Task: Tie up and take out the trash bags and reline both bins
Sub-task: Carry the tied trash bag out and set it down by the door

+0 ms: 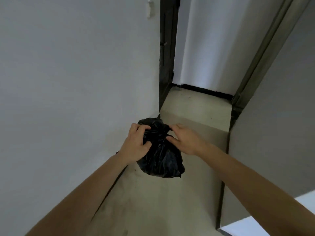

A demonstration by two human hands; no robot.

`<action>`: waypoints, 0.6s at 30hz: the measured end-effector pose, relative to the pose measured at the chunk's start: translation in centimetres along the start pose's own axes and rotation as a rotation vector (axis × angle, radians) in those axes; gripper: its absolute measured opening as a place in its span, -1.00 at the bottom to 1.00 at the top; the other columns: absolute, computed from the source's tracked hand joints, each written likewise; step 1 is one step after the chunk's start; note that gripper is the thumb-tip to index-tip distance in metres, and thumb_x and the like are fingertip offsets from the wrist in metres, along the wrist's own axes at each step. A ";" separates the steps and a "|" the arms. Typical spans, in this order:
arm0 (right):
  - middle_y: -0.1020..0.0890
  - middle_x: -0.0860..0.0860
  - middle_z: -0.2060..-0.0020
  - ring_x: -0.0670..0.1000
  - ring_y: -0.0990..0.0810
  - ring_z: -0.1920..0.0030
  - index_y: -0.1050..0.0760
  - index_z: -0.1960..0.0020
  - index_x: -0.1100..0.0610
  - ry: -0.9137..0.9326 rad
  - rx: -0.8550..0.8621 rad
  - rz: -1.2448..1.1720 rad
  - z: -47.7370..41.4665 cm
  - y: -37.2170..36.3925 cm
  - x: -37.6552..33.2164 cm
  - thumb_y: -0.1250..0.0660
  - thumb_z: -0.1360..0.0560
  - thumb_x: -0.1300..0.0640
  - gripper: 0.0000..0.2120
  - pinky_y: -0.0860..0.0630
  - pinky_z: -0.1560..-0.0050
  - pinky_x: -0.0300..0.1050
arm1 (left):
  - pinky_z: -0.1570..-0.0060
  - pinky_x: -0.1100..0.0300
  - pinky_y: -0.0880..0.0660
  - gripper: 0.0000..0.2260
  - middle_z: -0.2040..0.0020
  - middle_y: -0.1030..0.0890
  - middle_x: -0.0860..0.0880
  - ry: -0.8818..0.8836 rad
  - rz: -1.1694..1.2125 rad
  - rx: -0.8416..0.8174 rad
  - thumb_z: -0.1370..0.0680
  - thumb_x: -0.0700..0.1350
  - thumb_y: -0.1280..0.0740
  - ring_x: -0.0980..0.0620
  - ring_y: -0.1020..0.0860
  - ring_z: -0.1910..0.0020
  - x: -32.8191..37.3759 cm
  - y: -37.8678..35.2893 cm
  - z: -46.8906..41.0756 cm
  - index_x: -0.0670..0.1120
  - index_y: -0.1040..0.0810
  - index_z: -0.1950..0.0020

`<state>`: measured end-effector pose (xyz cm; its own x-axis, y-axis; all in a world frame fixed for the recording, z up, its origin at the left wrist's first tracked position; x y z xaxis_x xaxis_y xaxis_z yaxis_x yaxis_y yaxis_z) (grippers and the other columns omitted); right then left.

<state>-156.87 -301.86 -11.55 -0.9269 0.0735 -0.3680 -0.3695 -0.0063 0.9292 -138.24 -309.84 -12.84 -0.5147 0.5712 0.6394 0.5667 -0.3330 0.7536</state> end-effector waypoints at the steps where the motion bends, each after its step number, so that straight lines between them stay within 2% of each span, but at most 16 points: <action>1: -0.48 0.12 -0.30 0.12 -0.48 -0.26 -0.26 -0.49 0.11 -0.019 0.017 -0.014 -1.9 0.7 1.0 -0.17 -0.65 -0.06 -0.53 -0.44 -0.21 -0.04 | -0.31 0.18 -0.35 -0.54 -0.18 -0.26 -0.01 -0.008 0.006 -0.008 -0.50 -0.20 -0.31 0.02 -0.35 -0.25 -0.3 0.2 -2.6 -0.06 -0.35 -0.39; 6: -0.48 0.10 -0.25 0.11 -0.52 -0.21 -0.27 -0.49 0.07 -0.050 0.037 -0.035 -12.2 2.2 7.1 -0.15 -0.65 -0.09 -0.53 -0.49 -0.19 0.06 | -0.25 0.25 -0.33 -0.53 -0.16 -0.28 -0.02 -0.078 0.019 -0.034 -0.47 -0.20 -0.29 0.02 -0.36 -0.22 -2.6 -0.6 -14.9 -0.10 -0.38 -0.38; 10: -0.47 0.09 -0.30 0.10 -0.50 -0.24 -0.26 -0.50 0.09 -0.037 0.054 -0.054 -22.0 1.5 13.3 -0.14 -0.65 -0.09 -0.52 -0.48 -0.21 0.07 | -0.23 0.29 -0.32 -0.54 -0.15 -0.29 -0.01 -0.034 0.009 -0.030 -0.48 -0.27 -0.31 0.06 -0.36 -0.18 -6.3 -3.3 -25.2 -0.10 -0.38 -0.38; 14: -0.46 0.08 -0.30 0.10 -0.50 -0.23 -0.23 -0.52 0.05 -0.047 0.006 -0.116 -32.5 0.2 20.0 -0.13 -0.66 -0.08 -0.53 -0.49 -0.17 0.01 | -0.27 0.19 -0.39 -0.56 -0.14 -0.30 -0.02 0.037 0.000 -0.053 -0.48 -0.32 -0.30 0.00 -0.39 -0.18 -10.4 -6.3 -35.8 -0.14 -0.39 -0.36; 18: -0.44 0.13 -0.31 0.17 -0.52 -0.22 -0.15 -0.56 0.03 -0.077 -0.077 -0.180 -42.5 -1.6 25.4 -0.09 -0.67 -0.06 -0.51 -0.49 -0.16 0.01 | -0.18 0.09 -0.47 -0.56 -0.19 -0.34 -0.07 0.126 -0.046 -0.086 -0.48 -0.34 -0.27 -0.08 -0.43 -0.18 -14.6 -9.0 -44.5 -0.15 -0.40 -0.35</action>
<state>-182.64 -342.35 -23.80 -0.8385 0.1568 -0.5219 -0.5357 -0.0617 0.8422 -164.43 -348.55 -22.21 -0.6184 0.4904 0.6141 0.4867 -0.3746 0.7892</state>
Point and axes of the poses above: each hand's wrist, its own z-axis away from the middle knuckle, its own y-axis out of the back of the hand, x = y × z, the point moved 3 cm from there along -z, towards the middle knuckle
